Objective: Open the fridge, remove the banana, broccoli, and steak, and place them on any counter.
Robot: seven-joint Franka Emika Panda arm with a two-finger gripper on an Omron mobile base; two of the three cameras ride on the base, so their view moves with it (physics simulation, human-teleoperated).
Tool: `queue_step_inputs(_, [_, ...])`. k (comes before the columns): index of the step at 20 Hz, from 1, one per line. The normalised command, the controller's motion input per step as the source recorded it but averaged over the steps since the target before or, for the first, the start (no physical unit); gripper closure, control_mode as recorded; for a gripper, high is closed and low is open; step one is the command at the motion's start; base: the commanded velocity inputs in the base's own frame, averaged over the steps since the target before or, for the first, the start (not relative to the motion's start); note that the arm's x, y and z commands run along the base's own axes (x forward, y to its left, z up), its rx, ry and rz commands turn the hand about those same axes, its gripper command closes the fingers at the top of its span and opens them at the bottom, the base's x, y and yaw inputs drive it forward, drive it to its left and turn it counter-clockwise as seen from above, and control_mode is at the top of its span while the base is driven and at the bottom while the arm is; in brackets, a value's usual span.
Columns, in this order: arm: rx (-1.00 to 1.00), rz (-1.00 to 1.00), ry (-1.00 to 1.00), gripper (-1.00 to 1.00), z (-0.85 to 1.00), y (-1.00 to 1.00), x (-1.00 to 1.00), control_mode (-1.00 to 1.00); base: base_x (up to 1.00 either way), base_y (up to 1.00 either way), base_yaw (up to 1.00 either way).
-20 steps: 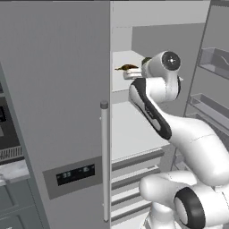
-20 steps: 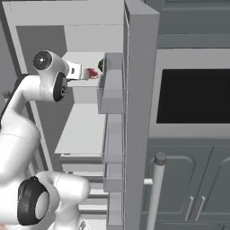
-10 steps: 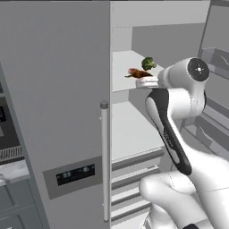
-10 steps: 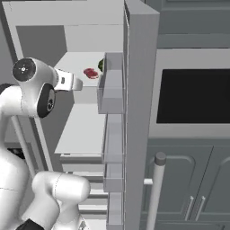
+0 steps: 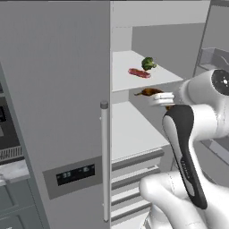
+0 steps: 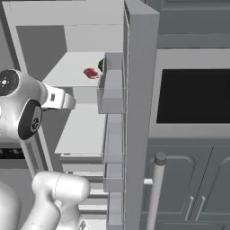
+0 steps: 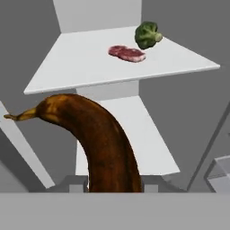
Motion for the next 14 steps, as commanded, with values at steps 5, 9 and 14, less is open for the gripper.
queue_step_inputs(5, [0.0,0.0,0.0,1.0,0.0,0.0,0.0,1.0,-0.93,0.02,-0.04])
queue_step_inputs(9, [0.0,0.0,0.0,1.0,0.0,0.0,0.0,1.0,-0.94,0.59,0.01])
queue_step_inputs(14, [0.0,0.0,0.0,1.0,0.0,0.0,0.0,1.0,-0.1,1.0,0.44])
